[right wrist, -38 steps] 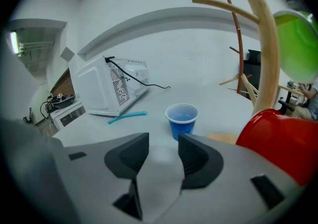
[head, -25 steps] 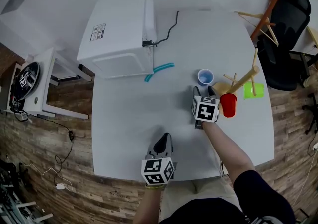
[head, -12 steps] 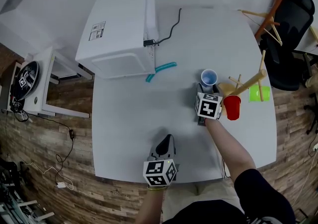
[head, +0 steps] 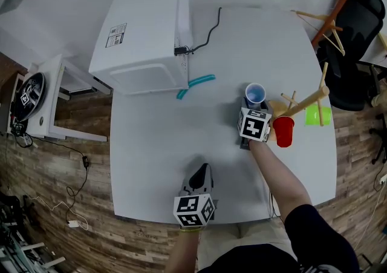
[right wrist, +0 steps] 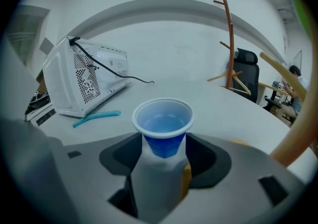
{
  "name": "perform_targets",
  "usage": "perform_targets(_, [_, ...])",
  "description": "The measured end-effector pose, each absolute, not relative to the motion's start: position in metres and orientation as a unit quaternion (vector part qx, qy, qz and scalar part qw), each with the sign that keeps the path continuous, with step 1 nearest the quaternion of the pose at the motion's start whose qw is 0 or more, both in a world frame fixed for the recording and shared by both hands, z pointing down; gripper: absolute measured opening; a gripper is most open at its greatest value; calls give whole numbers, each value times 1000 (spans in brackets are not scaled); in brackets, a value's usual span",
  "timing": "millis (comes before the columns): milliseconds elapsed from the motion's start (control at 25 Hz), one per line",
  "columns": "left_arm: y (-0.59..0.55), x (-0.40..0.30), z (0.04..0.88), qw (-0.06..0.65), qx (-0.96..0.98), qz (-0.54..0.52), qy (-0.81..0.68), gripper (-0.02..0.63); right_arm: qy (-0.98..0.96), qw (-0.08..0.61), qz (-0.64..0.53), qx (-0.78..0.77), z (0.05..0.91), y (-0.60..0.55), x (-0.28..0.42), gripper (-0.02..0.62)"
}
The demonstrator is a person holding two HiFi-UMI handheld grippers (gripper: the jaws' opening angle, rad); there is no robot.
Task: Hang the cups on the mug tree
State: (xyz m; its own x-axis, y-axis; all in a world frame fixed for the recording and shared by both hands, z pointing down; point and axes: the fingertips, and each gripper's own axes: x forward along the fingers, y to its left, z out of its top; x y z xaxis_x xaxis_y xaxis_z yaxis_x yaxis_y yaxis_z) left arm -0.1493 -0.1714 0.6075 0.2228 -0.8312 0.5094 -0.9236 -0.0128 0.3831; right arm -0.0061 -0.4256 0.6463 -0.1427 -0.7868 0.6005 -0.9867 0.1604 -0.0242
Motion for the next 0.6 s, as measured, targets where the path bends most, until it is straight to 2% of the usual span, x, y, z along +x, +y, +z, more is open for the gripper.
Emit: perform_targets(600, [-174, -148, 606, 332, 710, 68, -617, 20, -729, 234, 207, 608, 644, -422, -9, 253])
